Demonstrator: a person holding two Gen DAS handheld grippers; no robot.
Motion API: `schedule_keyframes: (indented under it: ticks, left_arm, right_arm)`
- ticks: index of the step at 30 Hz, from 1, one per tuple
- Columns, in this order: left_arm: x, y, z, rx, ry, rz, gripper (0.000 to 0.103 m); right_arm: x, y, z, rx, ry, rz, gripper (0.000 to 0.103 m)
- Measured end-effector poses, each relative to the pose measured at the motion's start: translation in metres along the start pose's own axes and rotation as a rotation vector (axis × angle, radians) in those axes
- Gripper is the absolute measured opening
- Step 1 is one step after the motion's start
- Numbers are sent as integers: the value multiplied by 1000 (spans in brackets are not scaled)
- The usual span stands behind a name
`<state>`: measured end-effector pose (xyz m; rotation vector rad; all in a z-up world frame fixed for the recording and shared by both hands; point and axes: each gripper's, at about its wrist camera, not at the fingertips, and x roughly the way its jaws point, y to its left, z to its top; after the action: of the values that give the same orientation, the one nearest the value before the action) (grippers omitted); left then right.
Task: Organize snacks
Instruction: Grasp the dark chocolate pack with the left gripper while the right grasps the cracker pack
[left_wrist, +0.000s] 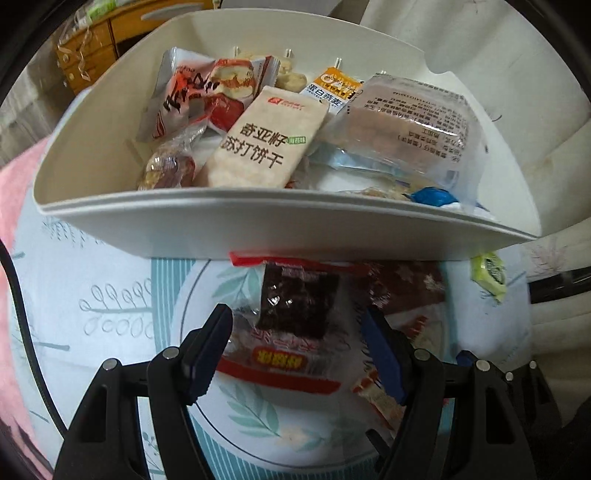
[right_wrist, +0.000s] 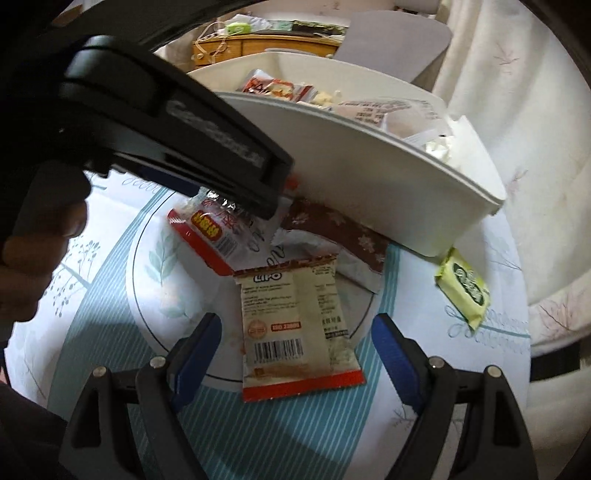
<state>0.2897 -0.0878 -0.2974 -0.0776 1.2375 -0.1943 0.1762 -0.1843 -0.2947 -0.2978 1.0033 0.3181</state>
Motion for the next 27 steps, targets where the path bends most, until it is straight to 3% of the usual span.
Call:
schedule_keyframes:
  ticks: [7,14,20,23,27]
  left_arm:
    - [11,-14,3,32,-23,64,71]
    - [17,-12,2,38,-42,60,71]
    - [14,-5,-6,62,-62,77,61]
    - [12,-2,-9,62,-71,69,58]
    - [9,1,-11,75,-72,69,57]
  right_arm:
    - [16,-13,1,-1,24,48,68]
    - [20,-25,1,2,18,91,61]
    - [17,-28,5,10,19,96,56]
    - [10,-25,1,15,27,91,48]
    - [8,-22,4,21,39,75,47]
